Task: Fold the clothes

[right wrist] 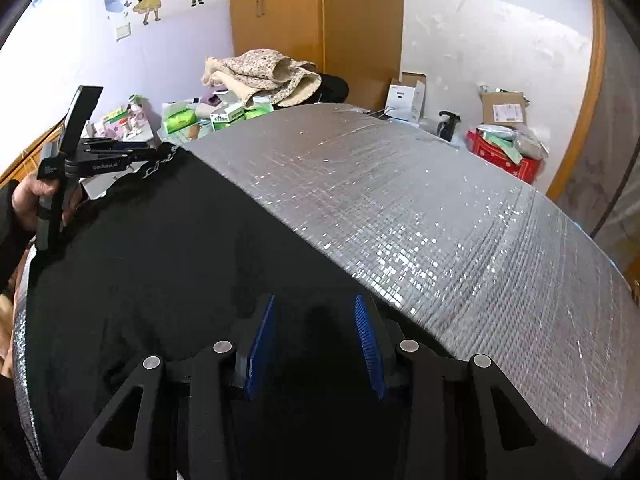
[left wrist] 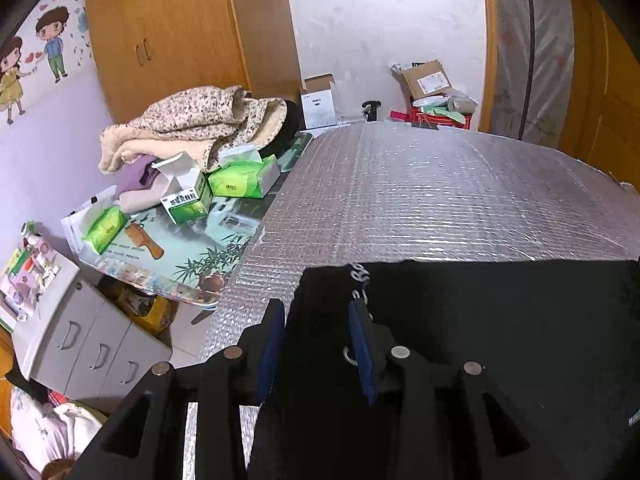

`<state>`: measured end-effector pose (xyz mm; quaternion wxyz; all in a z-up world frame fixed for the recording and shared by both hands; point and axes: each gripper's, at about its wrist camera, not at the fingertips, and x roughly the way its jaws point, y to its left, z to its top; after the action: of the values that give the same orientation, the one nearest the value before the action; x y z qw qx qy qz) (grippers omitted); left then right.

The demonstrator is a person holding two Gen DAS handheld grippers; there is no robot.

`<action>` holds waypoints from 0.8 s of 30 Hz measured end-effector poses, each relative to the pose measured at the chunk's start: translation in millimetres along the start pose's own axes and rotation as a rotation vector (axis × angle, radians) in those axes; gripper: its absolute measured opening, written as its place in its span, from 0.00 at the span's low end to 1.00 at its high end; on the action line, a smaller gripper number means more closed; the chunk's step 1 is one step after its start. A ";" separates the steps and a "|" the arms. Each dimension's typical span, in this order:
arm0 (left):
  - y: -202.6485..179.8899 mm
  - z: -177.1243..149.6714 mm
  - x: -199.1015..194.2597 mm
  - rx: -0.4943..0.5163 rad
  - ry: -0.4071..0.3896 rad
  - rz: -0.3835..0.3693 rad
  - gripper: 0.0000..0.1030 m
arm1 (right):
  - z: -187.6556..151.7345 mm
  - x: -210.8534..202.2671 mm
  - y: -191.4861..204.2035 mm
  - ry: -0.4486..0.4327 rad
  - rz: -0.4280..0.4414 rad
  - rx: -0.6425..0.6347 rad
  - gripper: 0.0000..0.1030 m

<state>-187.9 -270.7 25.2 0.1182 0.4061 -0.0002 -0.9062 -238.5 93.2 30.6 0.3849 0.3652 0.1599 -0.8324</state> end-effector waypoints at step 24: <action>-20.6 18.5 11.0 0.123 0.028 0.029 0.06 | 9.0 16.8 -17.8 0.081 -0.002 -0.010 0.03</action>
<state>-212.9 -254.8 27.6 0.1059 0.4252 -0.0602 -0.8969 -263.7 91.1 24.2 0.3792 0.3966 0.1800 -0.8164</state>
